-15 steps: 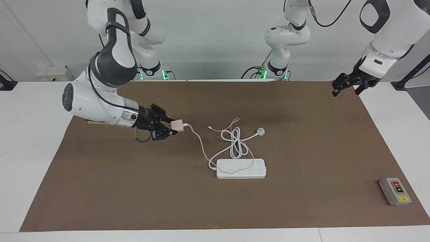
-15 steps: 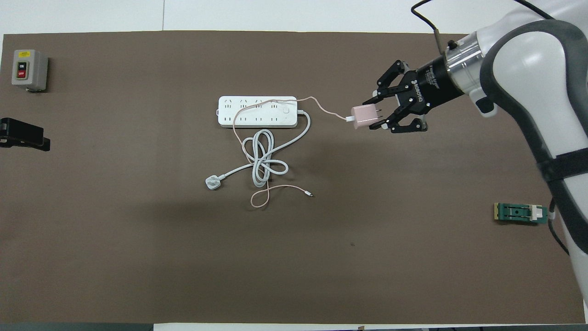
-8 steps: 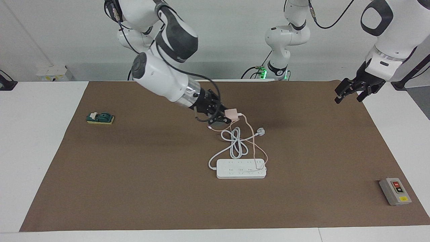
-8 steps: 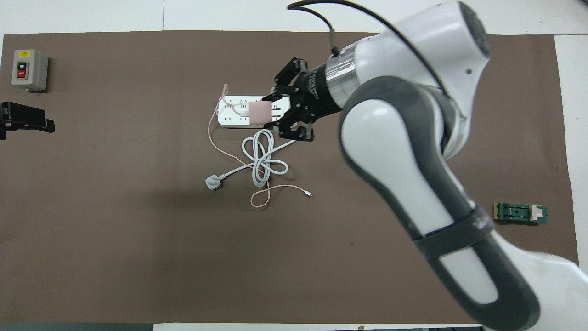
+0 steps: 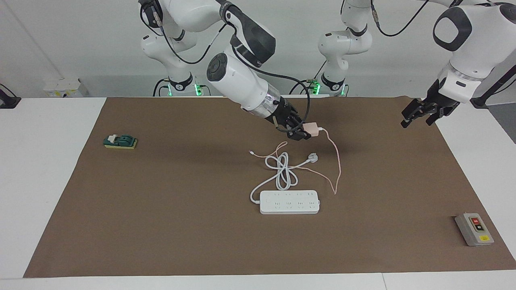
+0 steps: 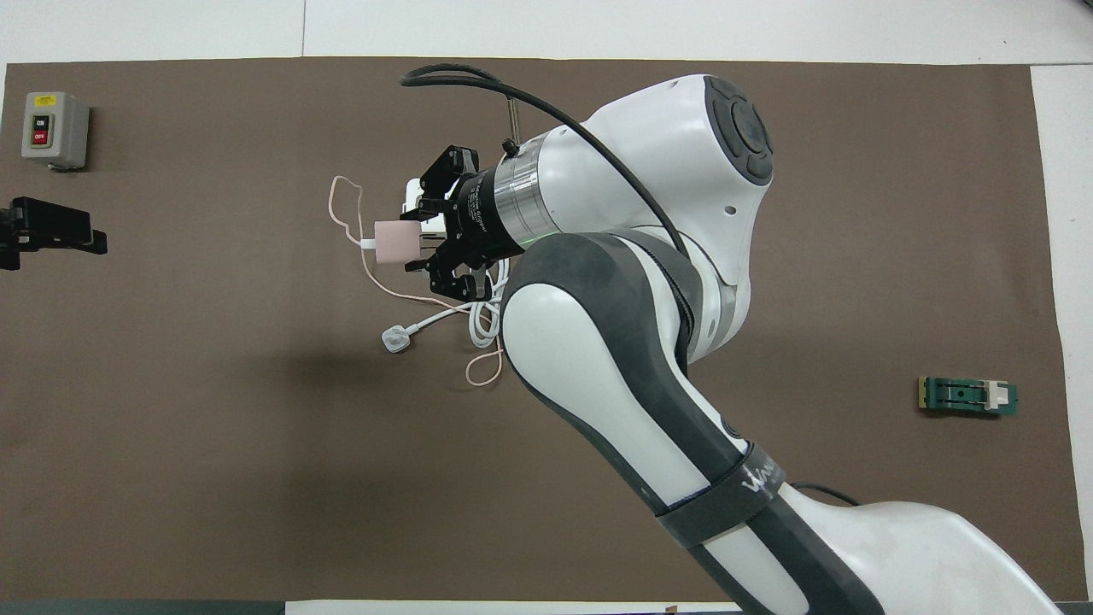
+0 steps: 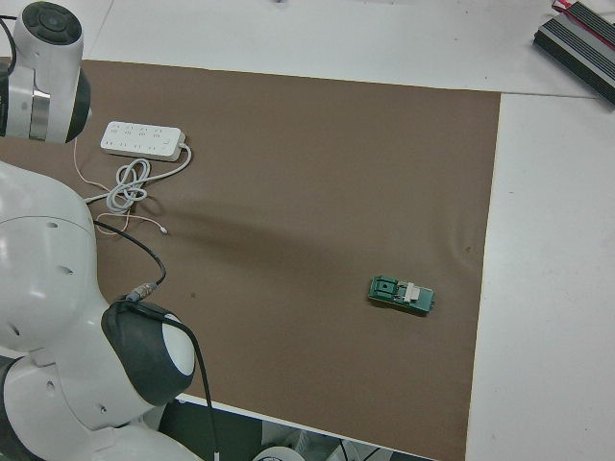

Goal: Plug charger into power strip
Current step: 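Carry the pink charger over the power strip with the right gripper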

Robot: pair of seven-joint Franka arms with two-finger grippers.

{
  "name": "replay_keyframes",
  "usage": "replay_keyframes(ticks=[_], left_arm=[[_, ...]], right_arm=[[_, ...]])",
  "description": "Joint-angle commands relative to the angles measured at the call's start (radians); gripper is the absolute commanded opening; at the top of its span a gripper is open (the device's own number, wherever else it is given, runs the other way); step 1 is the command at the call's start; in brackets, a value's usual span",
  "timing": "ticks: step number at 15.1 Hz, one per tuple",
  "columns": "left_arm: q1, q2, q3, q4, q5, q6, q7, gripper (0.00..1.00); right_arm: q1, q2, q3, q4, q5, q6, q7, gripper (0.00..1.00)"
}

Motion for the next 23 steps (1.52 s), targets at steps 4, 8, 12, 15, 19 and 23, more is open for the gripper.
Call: replay_keyframes(ticks=[4,8,12,15,19,23], left_arm=[[0.031,-0.025,-0.006,-0.05,-0.07,0.05,0.061,1.0],[0.02,-0.027,-0.015,-0.052,-0.068,0.058,0.093,1.0],[0.017,-0.03,-0.017,-0.05,-0.07,0.042,0.084,1.0],[0.006,-0.035,-0.015,-0.036,-0.067,-0.013,0.085,1.0],[-0.012,-0.025,-0.021,-0.049,-0.07,-0.021,0.093,1.0],[-0.008,0.034,-0.024,-0.038,-0.135,-0.025,0.095,1.0]], right_arm=[[0.001,-0.008,-0.002,-0.043,-0.042,0.018,-0.004,0.0],[-0.016,0.02,-0.002,-0.041,-0.048,0.014,-0.026,0.0],[-0.025,0.03,-0.003,-0.034,-0.045,-0.032,-0.033,0.0],[-0.039,0.032,-0.002,-0.032,-0.036,-0.046,-0.033,0.0],[-0.06,0.04,-0.003,-0.011,-0.008,-0.126,-0.033,0.0],[-0.05,0.041,-0.003,-0.007,-0.011,-0.117,-0.033,0.0]])
